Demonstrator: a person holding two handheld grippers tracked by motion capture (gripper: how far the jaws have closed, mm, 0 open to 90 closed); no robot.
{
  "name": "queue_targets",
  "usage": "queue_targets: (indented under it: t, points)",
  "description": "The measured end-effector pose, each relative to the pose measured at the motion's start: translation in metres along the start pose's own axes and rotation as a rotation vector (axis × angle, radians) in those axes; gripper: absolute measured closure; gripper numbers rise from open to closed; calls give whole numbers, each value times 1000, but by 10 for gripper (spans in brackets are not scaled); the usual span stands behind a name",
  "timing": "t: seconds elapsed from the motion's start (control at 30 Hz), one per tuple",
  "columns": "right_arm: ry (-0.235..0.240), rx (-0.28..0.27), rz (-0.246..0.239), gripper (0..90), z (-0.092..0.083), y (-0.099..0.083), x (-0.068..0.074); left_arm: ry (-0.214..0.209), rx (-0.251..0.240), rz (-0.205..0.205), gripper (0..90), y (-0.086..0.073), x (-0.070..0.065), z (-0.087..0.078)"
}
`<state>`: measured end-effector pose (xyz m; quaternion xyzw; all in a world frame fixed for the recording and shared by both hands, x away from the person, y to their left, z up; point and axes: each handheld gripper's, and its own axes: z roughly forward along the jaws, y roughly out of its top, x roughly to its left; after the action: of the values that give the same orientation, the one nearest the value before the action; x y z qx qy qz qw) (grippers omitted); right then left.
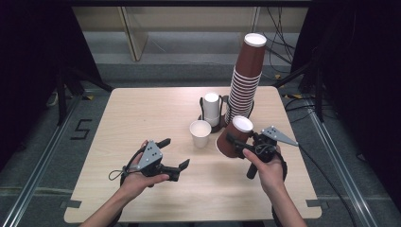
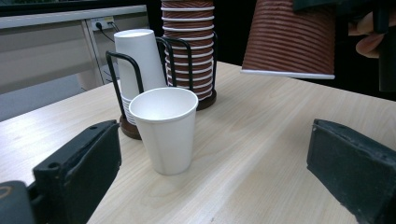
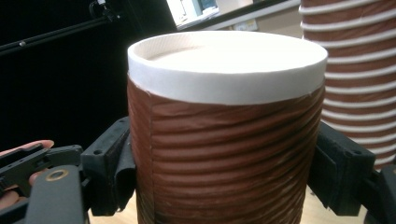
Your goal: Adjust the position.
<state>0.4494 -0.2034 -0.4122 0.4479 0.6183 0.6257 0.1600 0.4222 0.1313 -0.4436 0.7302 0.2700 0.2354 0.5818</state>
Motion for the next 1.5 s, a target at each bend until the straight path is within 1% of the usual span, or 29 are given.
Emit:
queue_targets:
  t: [0.03, 0.1, 0.2, 0.23, 0.27, 0.3, 0.4, 0.5, 0.6, 0.63, 0.67, 0.73, 0.77, 0.8, 0.9, 0.93, 1.07, 1.1, 1.13, 1.17, 1.2, 1.23, 1.27, 1.3, 1.33, 1.4, 1.43, 1.47, 1.5]
  points:
    - [5, 9, 24, 204, 1, -3, 0, 8, 11, 6, 26, -2, -1, 1]
    - [3, 15, 20, 204, 2, -5, 0, 4, 20, 3, 21, -4, -3, 1]
    - [11, 26, 52, 204, 3, -9, 1, -3, 36, 3, 1, -7, -7, 3]
    - [14, 38, 76, 203, 4, -10, 3, -6, 32, 1, 0, -8, -8, 3]
    - [18, 43, 90, 203, 4, -11, 4, -7, 44, 8, 0, -9, -10, 3]
    - [16, 44, 91, 203, 5, -13, 4, -8, 48, 7, 0, -9, -12, 3]
    - [34, 48, 133, 202, 6, -16, 6, -18, 48, 11, 0, -8, -14, 2]
    - [53, 53, 198, 202, 8, -20, 7, -34, 36, 23, 0, -5, -21, 3]
    - [58, 70, 228, 202, 9, -22, 6, -49, 29, 23, 0, -5, -25, 6]
    - [62, 72, 239, 202, 9, -23, 5, -60, 25, 23, 0, -6, -27, 8]
    - [63, 80, 266, 202, 10, -24, 4, -69, 30, 31, 0, -6, -28, 9]
    - [74, 77, 283, 202, 11, -26, 2, -74, 25, 39, 0, -6, -30, 11]
    - [77, 77, 295, 202, 11, -27, 1, -92, 25, 39, 0, -4, -33, 15]
    - [79, 78, 297, 202, 11, -28, 1, -101, 24, 41, 0, -3, -34, 18]
    - [84, 75, 333, 202, 10, -31, -1, -125, 21, 45, 0, -1, -41, 25]
    - [87, 82, 370, 202, 10, -31, 0, -132, 24, 51, 0, -1, -43, 28]
    - [87, 77, 376, 202, 9, -33, -1, -139, 27, 78, 0, -1, -48, 36]
    - [99, 78, 423, 202, 8, -33, 1, -147, 26, 80, 0, -1, -50, 39]
    - [99, 78, 423, 202, 8, -33, 1, -147, 26, 80, 0, -1, -50, 39]
    - [89, 79, 452, 202, 7, -33, 2, -152, 31, 90, 0, -1, -51, 41]
    - [85, 74, 442, 203, 7, -34, 2, -152, 31, 90, 0, -1, -51, 41]
    - [86, 76, 438, 203, 7, -34, 3, -156, 33, 102, 0, -1, -52, 44]
    - [85, 85, 482, 203, 7, -34, 6, -157, 33, 103, 0, -1, -53, 46]
    - [77, 85, 450, 203, 8, -35, 4, -161, 34, 103, 0, -2, -54, 47]
    - [75, 82, 448, 203, 8, -36, 4, -163, 44, 105, 0, -2, -54, 48]
    - [83, 94, 463, 203, 9, -37, 4, -164, 48, 103, 0, -2, -55, 51]
    - [78, 102, 489, 203, 9, -37, 7, -165, 50, 98, 0, -2, -55, 53]
    - [78, 102, 489, 203, 9, -37, 7, -165, 50, 98, 0, -2, -55, 53]
    - [90, 108, 454, 203, 10, -40, 5, -167, 48, 88, 0, -2, -55, 55]
